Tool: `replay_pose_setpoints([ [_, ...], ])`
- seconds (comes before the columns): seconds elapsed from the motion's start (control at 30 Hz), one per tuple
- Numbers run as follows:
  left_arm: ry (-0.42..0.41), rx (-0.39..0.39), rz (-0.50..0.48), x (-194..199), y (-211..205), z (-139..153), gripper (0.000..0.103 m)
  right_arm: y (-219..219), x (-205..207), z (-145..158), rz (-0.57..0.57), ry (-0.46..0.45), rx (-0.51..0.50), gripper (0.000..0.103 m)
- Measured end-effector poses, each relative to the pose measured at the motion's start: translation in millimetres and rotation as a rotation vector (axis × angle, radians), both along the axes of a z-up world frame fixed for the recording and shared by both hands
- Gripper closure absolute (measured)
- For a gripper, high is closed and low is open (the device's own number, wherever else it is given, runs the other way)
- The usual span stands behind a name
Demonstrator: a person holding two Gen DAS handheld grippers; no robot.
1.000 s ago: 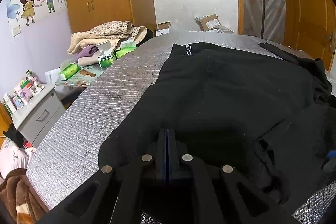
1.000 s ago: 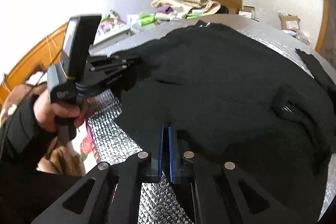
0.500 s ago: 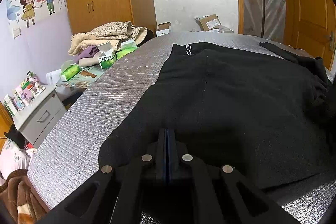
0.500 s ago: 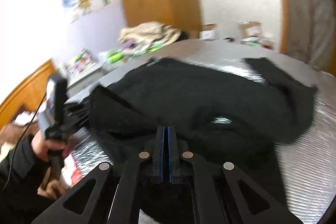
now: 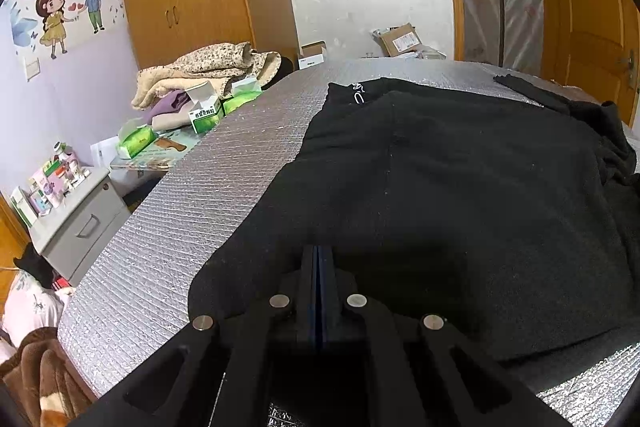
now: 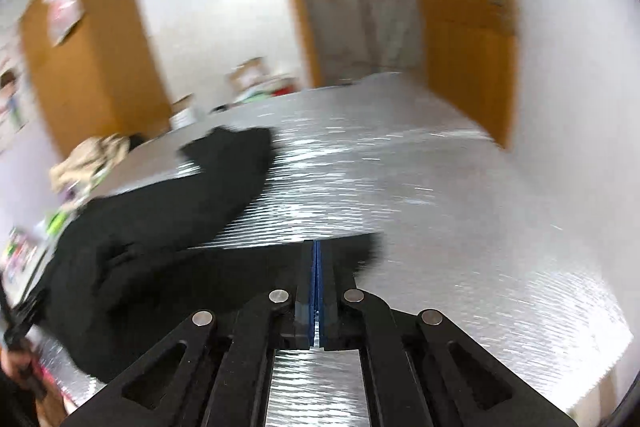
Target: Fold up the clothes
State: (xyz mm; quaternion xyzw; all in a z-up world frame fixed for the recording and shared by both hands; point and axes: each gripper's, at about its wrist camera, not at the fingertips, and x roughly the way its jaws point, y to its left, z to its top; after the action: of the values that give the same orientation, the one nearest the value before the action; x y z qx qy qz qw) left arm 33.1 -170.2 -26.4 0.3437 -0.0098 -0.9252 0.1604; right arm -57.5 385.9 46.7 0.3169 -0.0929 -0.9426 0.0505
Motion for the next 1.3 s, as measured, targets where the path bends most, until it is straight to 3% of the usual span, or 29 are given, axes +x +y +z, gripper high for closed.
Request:
replay_pose_setpoints([
  [0.1, -0.004, -0.006, 0.002, -0.2, 1.1, 0.3, 0.102, 29.8, 3.2, -6.6, -0.097, -0.028, -0.035, 0.099],
  [0.17, -0.006, 0.003, 0.006, 0.0, 0.4, 1.2, 0.102, 39.8, 1.8, -15.7, -0.091, -0.063, -0.115, 0.093],
  [0.2, -0.008, 0.040, 0.013, 0.7, -1.4, 3.8, 0.102, 41.6, 0.5, -21.6, -0.070, -0.085, -0.162, 0.090],
  [0.27, -0.007, 0.142, 0.018, 2.7, -5.0, 10.0, 0.101, 35.4, -4.1, -30.3, -0.024, -0.112, -0.219, 0.068],
  [0.33, 0.011, 0.227, -0.016, 6.0, 0.9, 18.5, 0.101, 22.0, -9.1, -33.8, 0.022, -0.122, -0.241, 0.066],
  [0.37, 0.019, 0.225, -0.033, 7.1, 7.7, 21.8, 0.101, 14.8, -11.6, -35.1, 0.045, -0.126, -0.249, 0.061],
  [0.47, 0.026, 0.230, -0.140, 8.8, 41.3, 28.4, 0.101, -13.8, -20.5, -42.6, 0.129, -0.171, -0.217, 0.058],
  [0.6, -0.006, 0.263, -0.275, 4.0, 83.2, 20.7, 0.101, -45.2, -25.8, -47.5, 0.167, -0.182, -0.070, 0.054],
  [0.63, -0.024, 0.267, -0.296, 1.6, 90.8, 15.9, 0.101, -44.4, -25.5, -47.4, 0.161, -0.180, -0.051, 0.054],
  [0.73, -0.039, 0.258, -0.312, -1.5, 103.1, 6.5, 0.101, -31.0, -23.1, -45.6, 0.122, -0.169, -0.018, 0.095],
  [0.87, -0.043, 0.261, -0.325, -1.7, 102.7, 5.3, 0.100, -8.2, -17.9, -42.1, 0.051, -0.150, 0.028, 0.096],
  [1.17, -0.039, 0.222, -0.332, 0.4, 105.5, 3.0, 0.100, 110.6, 23.2, -15.0, -0.362, -0.090, 0.091, 0.096],
  [1.3, -0.049, 0.236, -0.337, 0.1, 102.0, 4.5, 0.100, 146.1, 38.8, -10.9, -0.481, -0.096, 0.087, 0.095],
])
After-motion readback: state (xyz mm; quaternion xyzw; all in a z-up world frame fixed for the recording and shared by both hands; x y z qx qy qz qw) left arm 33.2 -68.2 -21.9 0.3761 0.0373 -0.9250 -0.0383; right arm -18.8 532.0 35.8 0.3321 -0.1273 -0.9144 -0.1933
